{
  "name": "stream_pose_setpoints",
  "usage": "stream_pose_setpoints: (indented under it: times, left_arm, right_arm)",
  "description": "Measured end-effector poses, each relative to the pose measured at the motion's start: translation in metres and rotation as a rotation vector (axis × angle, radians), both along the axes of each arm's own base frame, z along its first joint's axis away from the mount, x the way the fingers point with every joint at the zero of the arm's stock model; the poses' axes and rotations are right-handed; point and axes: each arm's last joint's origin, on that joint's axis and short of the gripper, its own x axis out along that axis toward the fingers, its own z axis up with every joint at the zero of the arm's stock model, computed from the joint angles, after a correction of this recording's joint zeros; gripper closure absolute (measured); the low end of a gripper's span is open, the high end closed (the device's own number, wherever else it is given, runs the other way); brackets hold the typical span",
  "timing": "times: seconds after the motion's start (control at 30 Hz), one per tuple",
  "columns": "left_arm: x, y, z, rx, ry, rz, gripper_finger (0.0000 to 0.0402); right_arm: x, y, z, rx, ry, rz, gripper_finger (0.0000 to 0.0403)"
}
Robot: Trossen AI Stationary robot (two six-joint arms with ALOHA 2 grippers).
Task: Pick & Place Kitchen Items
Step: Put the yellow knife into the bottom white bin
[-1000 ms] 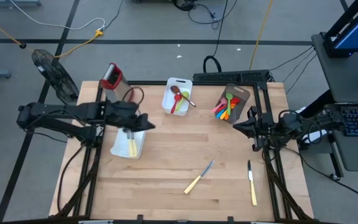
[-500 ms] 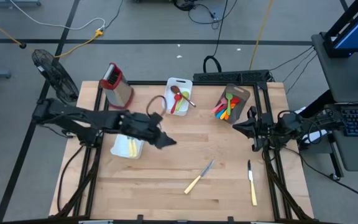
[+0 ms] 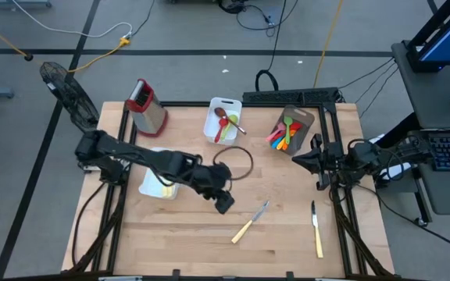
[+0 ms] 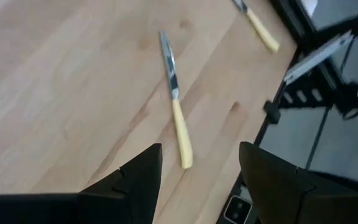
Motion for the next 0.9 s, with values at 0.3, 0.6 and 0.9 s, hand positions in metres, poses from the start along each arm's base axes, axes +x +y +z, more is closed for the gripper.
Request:
stream_pose_setpoints:
  times: [0.3, 0.6, 0.9]
  left_arm:
    - [0.028, -0.019, -0.030, 0.056, 0.088, -0.092, 0.0183]
    - [0.043, -0.043, -0.054, 0.172, 0.112, -0.081, 0.0183]
    - [0.055, -0.065, -0.084, 0.162, 0.097, 0.025, 0.0183]
  right_arm:
    - [0.000, 0.000, -0.001, 0.027, 0.014, 0.002, 0.0399]
    - [0.000, 0.000, -0.008, 0.017, 0.082, 0.000, 0.0399]
    - [0.000, 0.000, -0.016, -0.004, 0.167, -0.003, 0.0399]
